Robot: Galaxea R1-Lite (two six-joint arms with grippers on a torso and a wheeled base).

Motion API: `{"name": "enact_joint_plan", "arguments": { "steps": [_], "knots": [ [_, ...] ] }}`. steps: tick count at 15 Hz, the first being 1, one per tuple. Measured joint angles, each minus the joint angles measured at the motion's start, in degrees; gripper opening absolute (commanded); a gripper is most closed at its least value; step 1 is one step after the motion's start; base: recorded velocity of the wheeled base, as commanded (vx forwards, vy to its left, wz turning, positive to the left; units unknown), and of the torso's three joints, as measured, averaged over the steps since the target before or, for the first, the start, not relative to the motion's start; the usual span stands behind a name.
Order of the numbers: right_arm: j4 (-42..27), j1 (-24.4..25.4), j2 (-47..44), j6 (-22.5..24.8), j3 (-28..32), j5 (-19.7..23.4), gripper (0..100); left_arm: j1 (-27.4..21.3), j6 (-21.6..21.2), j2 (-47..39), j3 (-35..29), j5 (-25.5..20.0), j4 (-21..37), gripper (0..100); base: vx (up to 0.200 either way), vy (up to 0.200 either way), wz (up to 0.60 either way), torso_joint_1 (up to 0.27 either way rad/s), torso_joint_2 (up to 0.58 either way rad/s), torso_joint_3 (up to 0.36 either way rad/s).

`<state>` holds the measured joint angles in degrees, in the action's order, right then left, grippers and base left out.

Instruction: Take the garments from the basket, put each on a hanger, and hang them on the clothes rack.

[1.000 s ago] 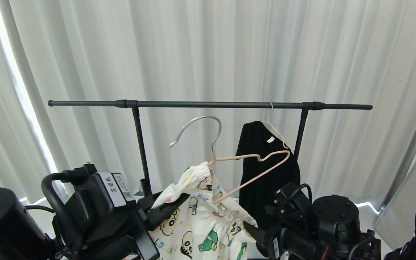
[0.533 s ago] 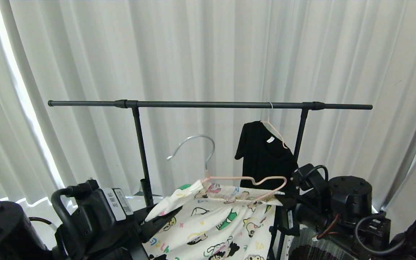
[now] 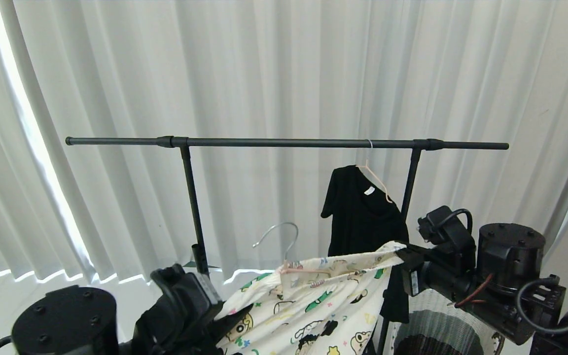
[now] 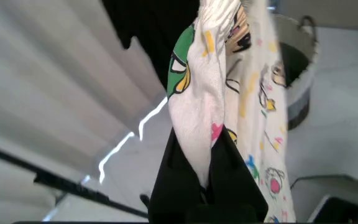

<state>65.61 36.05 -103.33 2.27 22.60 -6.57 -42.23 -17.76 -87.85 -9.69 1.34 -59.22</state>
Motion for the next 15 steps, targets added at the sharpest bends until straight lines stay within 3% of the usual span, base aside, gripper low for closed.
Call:
{"name": "enact_joint_plan", "arguments": {
  "steps": [1,3,8,11,15],
  "knots": [
    [-2.96,0.94,1.37,0.46,-0.06,0.01,100,0.12,2.88,-1.79,-2.16,3.69,-0.06,0,0.0,0.0,0.0,0.0,0.0,0.0],
    [-7.47,3.8,4.35,0.9,0.05,0.06,100,0.22,6.95,-5.07,-6.34,10.34,-0.11,0,0.0,0.0,0.0,0.0,0.0,0.0],
    [-11.91,6.01,9.58,6.7,0.27,3.32,100,-4.02,7.47,-7.55,-8.36,10.64,-0.23,0,0.0,0.0,0.0,0.0,0.0,0.0],
    [-22.46,4.77,13.67,12.13,2.1,10.48,100,-7.98,7.31,-6.94,-6.97,3.99,-1.34,0,0.0,0.0,0.0,0.0,0.0,0.0],
    [-47.87,3.41,21.0,21.78,8.95,21.7,100,-8.96,2.5,-5.9,-1.41,-8.58,-7.23,0,0.0,0.0,0.0,0.0,0.0,0.0]
  ]
}}
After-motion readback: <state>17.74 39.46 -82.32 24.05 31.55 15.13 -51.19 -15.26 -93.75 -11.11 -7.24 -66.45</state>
